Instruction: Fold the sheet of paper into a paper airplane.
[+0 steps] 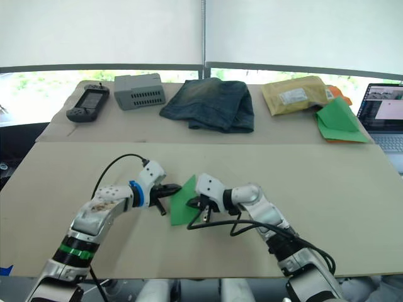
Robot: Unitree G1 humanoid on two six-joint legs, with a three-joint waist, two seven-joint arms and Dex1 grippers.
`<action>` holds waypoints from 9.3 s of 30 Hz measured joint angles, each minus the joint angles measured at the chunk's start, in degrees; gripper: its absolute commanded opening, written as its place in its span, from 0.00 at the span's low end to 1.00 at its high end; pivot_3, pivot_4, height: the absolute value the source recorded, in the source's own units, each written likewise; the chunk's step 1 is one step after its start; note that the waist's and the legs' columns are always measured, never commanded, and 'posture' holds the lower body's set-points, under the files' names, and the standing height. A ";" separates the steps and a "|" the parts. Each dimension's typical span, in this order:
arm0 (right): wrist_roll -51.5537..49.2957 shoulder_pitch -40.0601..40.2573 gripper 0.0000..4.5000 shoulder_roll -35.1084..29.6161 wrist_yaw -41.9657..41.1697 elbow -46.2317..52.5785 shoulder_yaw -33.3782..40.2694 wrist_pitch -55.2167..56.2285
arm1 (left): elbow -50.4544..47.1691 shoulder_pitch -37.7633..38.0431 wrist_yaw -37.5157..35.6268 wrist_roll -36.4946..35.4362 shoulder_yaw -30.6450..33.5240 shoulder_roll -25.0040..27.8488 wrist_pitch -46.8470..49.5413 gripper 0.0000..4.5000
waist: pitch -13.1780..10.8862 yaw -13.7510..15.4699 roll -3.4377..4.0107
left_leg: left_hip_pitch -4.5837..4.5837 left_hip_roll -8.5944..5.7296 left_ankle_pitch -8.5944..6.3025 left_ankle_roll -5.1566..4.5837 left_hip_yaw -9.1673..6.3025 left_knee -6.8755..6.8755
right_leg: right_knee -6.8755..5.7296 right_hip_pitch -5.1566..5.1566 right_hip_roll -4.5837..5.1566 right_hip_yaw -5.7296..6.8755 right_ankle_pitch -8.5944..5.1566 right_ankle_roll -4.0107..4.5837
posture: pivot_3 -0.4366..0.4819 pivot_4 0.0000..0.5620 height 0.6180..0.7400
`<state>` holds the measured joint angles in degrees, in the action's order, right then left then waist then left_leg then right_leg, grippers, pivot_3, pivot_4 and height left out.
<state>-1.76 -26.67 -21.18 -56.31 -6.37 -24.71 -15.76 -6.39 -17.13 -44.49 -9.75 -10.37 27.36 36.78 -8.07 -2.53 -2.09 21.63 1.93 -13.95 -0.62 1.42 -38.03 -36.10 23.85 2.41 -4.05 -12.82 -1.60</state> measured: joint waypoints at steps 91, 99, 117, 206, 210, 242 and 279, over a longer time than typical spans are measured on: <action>-3.97 5.08 0.00 -15.13 9.35 32.80 7.38 -24.79 | 0.65 -16.11 15.85 -28.51 16.10 -7.28 47.14 0.71 | -0.86 1.56 -0.50 | 1.00 -0.15 0.04 0.08 -0.15 0.12 | 0.02 0.87 0.05 0.12 0.19 0.42 | 0.48 0.27 1.00; -3.97 5.06 0.00 -15.06 10.35 32.80 7.39 -24.79 | 0.80 -16.05 15.74 -28.61 14.08 -8.34 47.20 0.24 | -0.86 1.56 -0.50 | 1.01 -0.17 0.04 0.08 -0.14 0.12 | 0.03 0.87 0.06 0.11 0.19 0.42 | 0.48 0.27 1.00; -1.49 0.99 0.00 -16.23 14.16 30.32 10.37 -24.78 | 6.77 -18.03 32.23 -28.45 34.06 -25.31 47.68 0.00 | -0.85 1.69 -0.52 | 1.08 -0.19 0.04 0.09 -0.17 -0.10 | 0.03 0.84 0.09 0.11 0.31 0.36 | 0.48 0.27 1.00; 5.76 -14.12 0.01 -15.32 -9.71 -14.59 -1.14 44.70 | -10.09 8.27 -12.50 -23.60 12.85 21.72 -0.67 1.00 | -0.97 0.09 -0.68 | 1.26 -0.04 0.45 0.82 -0.18 0.18 | -0.12 1.22 -0.02 0.18 0.35 0.61 | 0.48 0.27 1.00; 7.36 -14.40 0.01 -15.29 -10.05 -19.53 -1.46 52.68 | -10.01 7.17 -13.02 -23.49 12.51 20.53 -1.38 1.00 | -0.97 0.11 -0.68 | 1.28 -0.05 0.45 0.82 -0.19 0.18 | -0.13 1.23 0.00 0.15 0.35 0.62 | 0.48 0.27 1.00; 16.56 -14.72 0.00 -14.02 -0.91 -26.94 -1.57 65.44 | 16.22 -11.02 -16.24 -1.56 -8.66 1.25 -19.10 0.00 | -0.97 0.07 -0.68 | 0.91 -0.13 0.47 0.78 -0.19 -0.24 | -0.73 0.92 -0.01 0.04 0.36 0.62 | 0.48 0.27 1.00; 6.01 0.13 0.01 -8.54 6.12 6.74 2.51 -0.67 | 17.46 -9.36 -12.24 -1.50 -2.78 -2.13 -15.12 0.00 | -0.95 0.32 -0.64 | 0.49 -0.12 0.43 0.73 -0.24 -0.23 | -0.66 0.43 -0.05 0.10 0.21 0.43 | 0.48 0.27 1.00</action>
<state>4.25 -26.55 -29.73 -50.20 0.37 -22.19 -16.44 11.07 -26.50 -56.73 -11.24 -13.15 25.23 21.66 -9.02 -2.21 -2.73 22.11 1.81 -13.52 0.10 1.18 -38.26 -36.76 24.28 2.37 -3.95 -12.61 -1.17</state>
